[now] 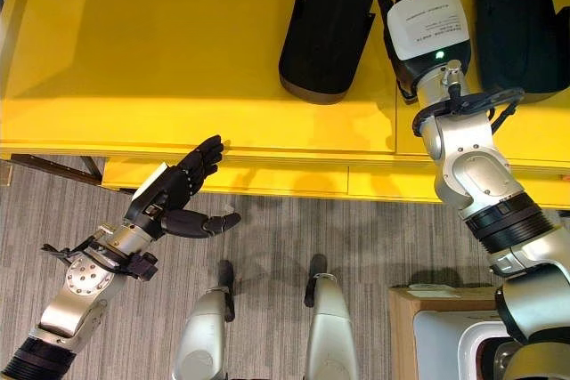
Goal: Move parts from the plastic box to the shelf.
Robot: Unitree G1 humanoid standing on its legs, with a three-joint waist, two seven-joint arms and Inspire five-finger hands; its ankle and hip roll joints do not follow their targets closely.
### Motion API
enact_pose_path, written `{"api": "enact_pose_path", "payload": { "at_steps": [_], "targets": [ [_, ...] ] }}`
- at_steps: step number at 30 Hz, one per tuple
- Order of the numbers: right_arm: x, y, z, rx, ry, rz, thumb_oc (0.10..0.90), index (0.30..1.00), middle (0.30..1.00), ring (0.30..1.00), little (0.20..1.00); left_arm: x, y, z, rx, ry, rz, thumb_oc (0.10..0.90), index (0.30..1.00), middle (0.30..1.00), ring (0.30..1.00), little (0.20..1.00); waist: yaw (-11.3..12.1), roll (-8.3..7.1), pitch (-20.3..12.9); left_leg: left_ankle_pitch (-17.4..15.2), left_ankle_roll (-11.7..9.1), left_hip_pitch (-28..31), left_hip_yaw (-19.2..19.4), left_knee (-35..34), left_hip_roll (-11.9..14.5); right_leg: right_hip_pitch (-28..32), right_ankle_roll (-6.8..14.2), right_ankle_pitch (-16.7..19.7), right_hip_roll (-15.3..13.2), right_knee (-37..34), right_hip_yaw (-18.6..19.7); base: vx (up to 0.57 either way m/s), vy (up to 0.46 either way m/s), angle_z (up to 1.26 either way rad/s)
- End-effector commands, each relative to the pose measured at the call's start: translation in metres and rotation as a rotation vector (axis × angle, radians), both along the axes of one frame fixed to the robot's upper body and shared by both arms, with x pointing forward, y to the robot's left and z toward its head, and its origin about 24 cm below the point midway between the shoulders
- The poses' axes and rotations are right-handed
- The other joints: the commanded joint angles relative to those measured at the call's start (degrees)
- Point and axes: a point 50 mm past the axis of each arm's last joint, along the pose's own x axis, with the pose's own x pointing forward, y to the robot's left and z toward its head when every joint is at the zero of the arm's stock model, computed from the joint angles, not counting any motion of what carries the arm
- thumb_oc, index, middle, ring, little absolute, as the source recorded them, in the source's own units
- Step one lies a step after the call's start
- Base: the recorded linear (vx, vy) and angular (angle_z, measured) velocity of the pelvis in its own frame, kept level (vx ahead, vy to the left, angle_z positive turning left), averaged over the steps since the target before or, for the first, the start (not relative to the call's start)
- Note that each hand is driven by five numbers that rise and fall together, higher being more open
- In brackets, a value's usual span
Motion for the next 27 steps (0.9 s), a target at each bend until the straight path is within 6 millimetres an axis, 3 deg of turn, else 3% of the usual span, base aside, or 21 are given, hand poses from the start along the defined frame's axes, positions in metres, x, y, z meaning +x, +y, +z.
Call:
{"api": "enact_pose_path", "payload": {
  "at_steps": [1, 6, 13, 19, 27],
  "targets": [
    [-0.017, 0.008, 0.058, 0.03, -0.292, 0.091, 0.9, 1.0, 1.0, 1.0, 1.0, -0.015, -0.02, 0.032, -0.088, -0.185, -0.09, 0.9, 1.0, 1.0, 1.0, 1.0, -0.08, -0.12, -4.21, 4.55, 4.15, -0.37, -2.77, -1.43, -1.57, 4.01, -0.52, -3.47, 4.38, 0.2, 0.31, 0.0, 0.0, 0.0],
    [-0.032, 0.034, 0.063, 0.131, -0.362, 0.326, 0.9, 1.0, 1.0, 1.0, 1.0, -0.016, -0.019, 0.033, -0.098, -0.186, -0.08, 0.9, 1.0, 1.0, 1.0, 1.0, -0.71, -0.01, -4.31, 4.9, 4.02, 0.19, -2.53, -1.93, -1.46, 4.05, -0.61, -3.4, 4.55, -0.24, 0.78, -0.01, 0.025, -0.01],
    [-0.079, 0.081, 0.071, 0.166, -0.413, 0.642, 0.9, 1.0, 1.0, 1.0, 1.0, -0.015, -0.02, 0.036, -0.122, -0.186, -0.057, 0.9, 1.0, 1.0, 1.0, 1.0, -1.86, 0.35, -4.43, 5.25, 3.81, 0.87, -2.16, -2.36, -1.43, 3.93, -0.69, -3.41, 4.98, -0.5, 1.81, 0.0, 0.031, -0.02],
    [-0.102, 0.099, 0.057, 0.163, -0.327, 0.773, 0.9, 1.0, 1.0, 1.0, 1.0, -0.017, -0.019, 0.038, -0.129, -0.189, -0.049, 0.9, 1.0, 1.0, 1.0, 1.0, -2.4, 0.18, -4.46, 4.96, 3.8, 0.68, -2.04, -2.11, -1.39, 3.45, -0.56, -3.39, 5.1, -0.24, 2.22, 0.0, 0.012, -0.03],
    [-0.102, 0.106, 0.038, 0.185, -0.201, 0.794, 0.9, 1.0, 1.0, 1.0, 1.0, -0.018, -0.018, 0.039, -0.127, -0.197, -0.041, 0.9, 1.0, 1.0, 1.0, 1.0, -2.76, -0.01, -3.95, 4.56, 4.11, 0.62, -1.94, -2.17, -1.3, 3.15, -0.45, -3.19, 5.22, -0.25, 2.49, 0.0, 0.0, -0.01]
  ]
}}
